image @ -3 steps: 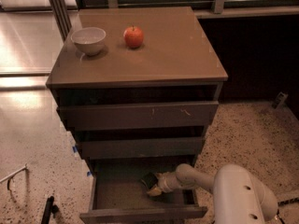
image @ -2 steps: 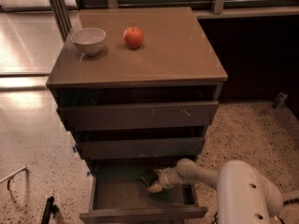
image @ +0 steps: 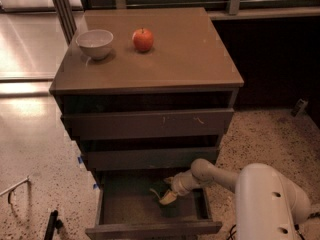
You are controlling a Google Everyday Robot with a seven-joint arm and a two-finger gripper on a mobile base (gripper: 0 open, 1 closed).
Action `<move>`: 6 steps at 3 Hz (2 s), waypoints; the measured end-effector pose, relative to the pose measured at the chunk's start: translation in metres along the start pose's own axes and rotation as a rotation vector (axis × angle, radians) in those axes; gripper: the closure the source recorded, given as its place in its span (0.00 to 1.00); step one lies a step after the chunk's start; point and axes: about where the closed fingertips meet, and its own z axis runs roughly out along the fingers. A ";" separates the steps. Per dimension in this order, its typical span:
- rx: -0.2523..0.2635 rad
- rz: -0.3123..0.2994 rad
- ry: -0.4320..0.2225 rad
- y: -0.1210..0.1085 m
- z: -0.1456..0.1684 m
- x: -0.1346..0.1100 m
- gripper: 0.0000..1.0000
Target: Pick sponge from bottom drawer and place on counter
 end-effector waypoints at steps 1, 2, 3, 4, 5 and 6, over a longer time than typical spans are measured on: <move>0.006 -0.015 -0.004 0.006 -0.012 -0.008 1.00; 0.033 -0.050 -0.009 0.025 -0.053 -0.033 1.00; 0.026 -0.093 0.023 0.057 -0.090 -0.084 1.00; 0.017 -0.139 0.049 0.090 -0.127 -0.153 1.00; 0.077 -0.187 0.062 0.078 -0.160 -0.179 1.00; 0.078 -0.187 0.062 0.077 -0.160 -0.179 1.00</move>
Offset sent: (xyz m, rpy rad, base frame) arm -0.0467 -0.0161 0.1345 -0.0062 -0.1017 0.0512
